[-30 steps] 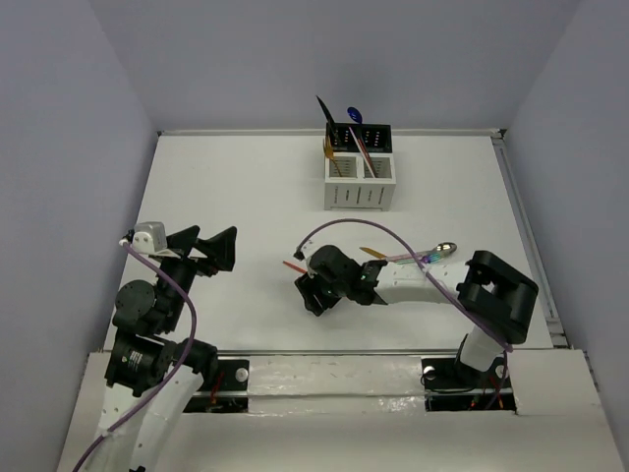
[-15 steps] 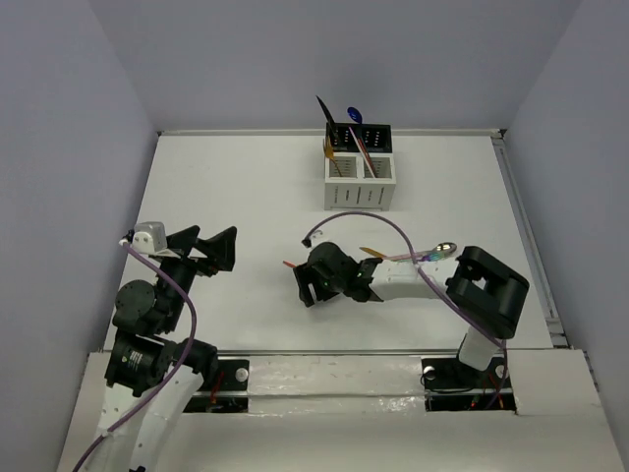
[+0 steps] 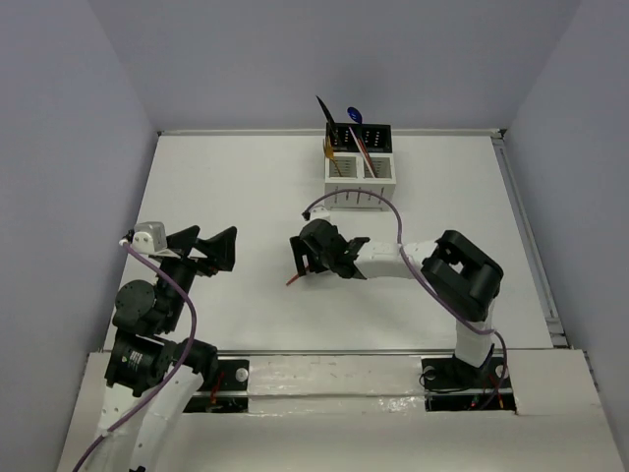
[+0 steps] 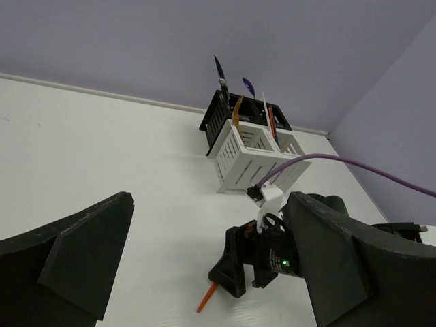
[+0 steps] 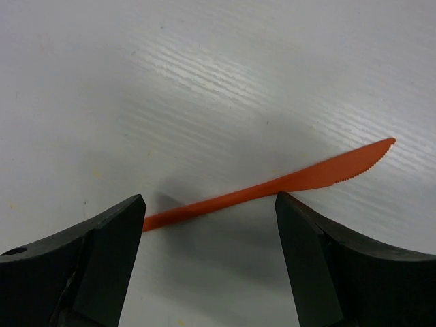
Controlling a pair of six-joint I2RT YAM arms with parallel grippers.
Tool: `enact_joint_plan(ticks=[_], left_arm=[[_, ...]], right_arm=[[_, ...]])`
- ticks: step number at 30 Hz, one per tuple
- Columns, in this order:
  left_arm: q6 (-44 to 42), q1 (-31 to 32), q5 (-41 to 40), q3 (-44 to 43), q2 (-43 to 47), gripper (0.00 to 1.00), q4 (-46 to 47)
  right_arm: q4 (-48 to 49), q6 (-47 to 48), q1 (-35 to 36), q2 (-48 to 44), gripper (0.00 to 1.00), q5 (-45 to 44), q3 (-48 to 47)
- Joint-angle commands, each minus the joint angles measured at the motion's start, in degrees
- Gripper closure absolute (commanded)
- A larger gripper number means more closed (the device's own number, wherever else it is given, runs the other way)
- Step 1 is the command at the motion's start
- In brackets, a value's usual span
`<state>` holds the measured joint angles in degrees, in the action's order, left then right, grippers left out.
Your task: Sort the eating utensils into containers
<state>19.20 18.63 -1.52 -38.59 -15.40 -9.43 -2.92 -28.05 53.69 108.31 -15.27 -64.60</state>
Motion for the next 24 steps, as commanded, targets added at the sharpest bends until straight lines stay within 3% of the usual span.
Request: enact_joint_plan(ticks=[1, 6, 9, 13, 19, 24], left_arm=[[0.13, -0.18, 0.38, 0.53, 0.63, 0.01, 1.87], [0.13, -0.18, 0.38, 0.53, 0.98, 0.01, 1.7], [0.05, -0.18, 0.38, 0.62, 1.25, 0.01, 1.7], [0.13, -0.18, 0.38, 0.62, 1.25, 0.01, 1.78], [0.13, -0.18, 0.29, 0.53, 1.51, 0.01, 1.7], [0.13, -0.18, 0.29, 0.62, 1.42, 0.01, 1.7]], right_arm=[[-2.88, 0.63, -0.86, 4.36, 0.16, -0.55, -3.69], [-5.86, 0.89, -0.87, 6.82, 0.19, -0.82, -6.68], [-8.14, 1.68, -0.87, 7.7, 0.3, -1.61, -7.73], [-12.72, 4.41, -0.87, 9.11, 0.57, -0.64, -10.89], [-18.34, 8.01, 0.27, 9.55, 0.62, -0.99, -13.27], [-21.77, 9.59, 1.42, 10.08, 0.59, -0.47, -14.94]])
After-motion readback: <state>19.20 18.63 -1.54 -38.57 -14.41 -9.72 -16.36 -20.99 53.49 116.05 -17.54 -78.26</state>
